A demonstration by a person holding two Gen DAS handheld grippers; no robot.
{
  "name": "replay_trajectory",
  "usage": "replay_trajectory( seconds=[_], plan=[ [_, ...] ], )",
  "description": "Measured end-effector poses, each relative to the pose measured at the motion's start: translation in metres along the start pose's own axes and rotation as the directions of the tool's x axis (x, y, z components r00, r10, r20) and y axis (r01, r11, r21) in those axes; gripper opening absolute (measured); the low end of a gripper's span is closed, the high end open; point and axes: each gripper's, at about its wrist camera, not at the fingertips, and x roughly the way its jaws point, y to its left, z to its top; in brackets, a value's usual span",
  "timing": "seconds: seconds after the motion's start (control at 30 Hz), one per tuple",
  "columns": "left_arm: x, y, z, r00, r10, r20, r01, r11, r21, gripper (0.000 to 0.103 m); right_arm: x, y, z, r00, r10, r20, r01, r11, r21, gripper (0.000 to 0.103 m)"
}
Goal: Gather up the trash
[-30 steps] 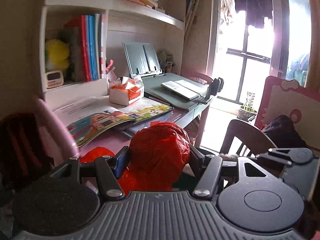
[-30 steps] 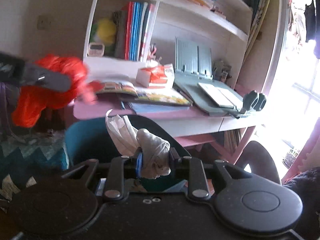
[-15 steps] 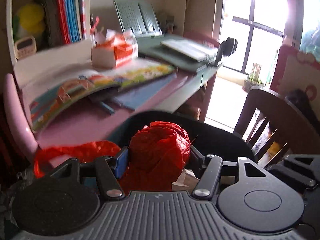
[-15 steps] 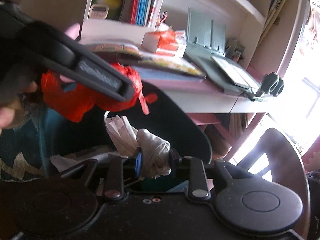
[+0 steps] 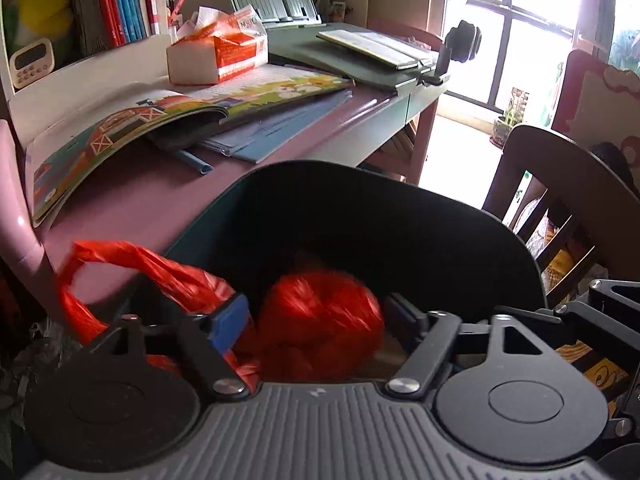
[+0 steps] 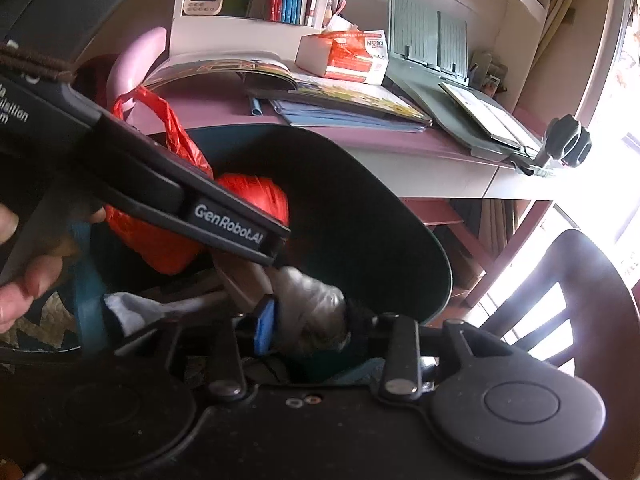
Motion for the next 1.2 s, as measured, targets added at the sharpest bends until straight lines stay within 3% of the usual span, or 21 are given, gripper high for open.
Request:
replay_trajectory(
  seconds=[0.33, 0.63, 1.03, 1.13, 1.2],
  plan=[
    [-0.037, 0.002, -0.003, 0.999, -0.016, 0.046, 0.017, 1.000, -0.013, 0.080, -0.022, 0.000, 0.002, 1.000, -0.011, 0.022, 0.010, 1.000, 0.013, 0.051],
    [-0.095, 0.004, -0.018, 0.993, -0.001, 0.117, 0.001, 1.000, -0.004, 0.080, -0.062, 0.000, -0.004, 0.996, 0.017, 0.082, -0.022, 0.998, 0.064, 0.054],
    [-0.179, 0.011, -0.060, 0.966, 0.030, 0.257, -0.032, 0.999, 0.000, 0.082, -0.124, 0.006, -0.022, 0.973, 0.102, 0.205, -0.134, 0.980, 0.149, 0.058],
    [-0.192, 0.012, -0.076, 0.959, 0.045, 0.280, -0.048, 0.999, 0.001, 0.085, -0.139, 0.008, -0.027, 0.961, 0.124, 0.247, -0.168, 0.972, 0.165, 0.059],
    [-0.201, 0.014, -0.088, 0.955, 0.046, 0.293, -0.046, 0.999, -0.007, 0.095, -0.148, 0.012, -0.031, 0.954, 0.132, 0.268, -0.183, 0.967, 0.175, 0.059]
  ],
)
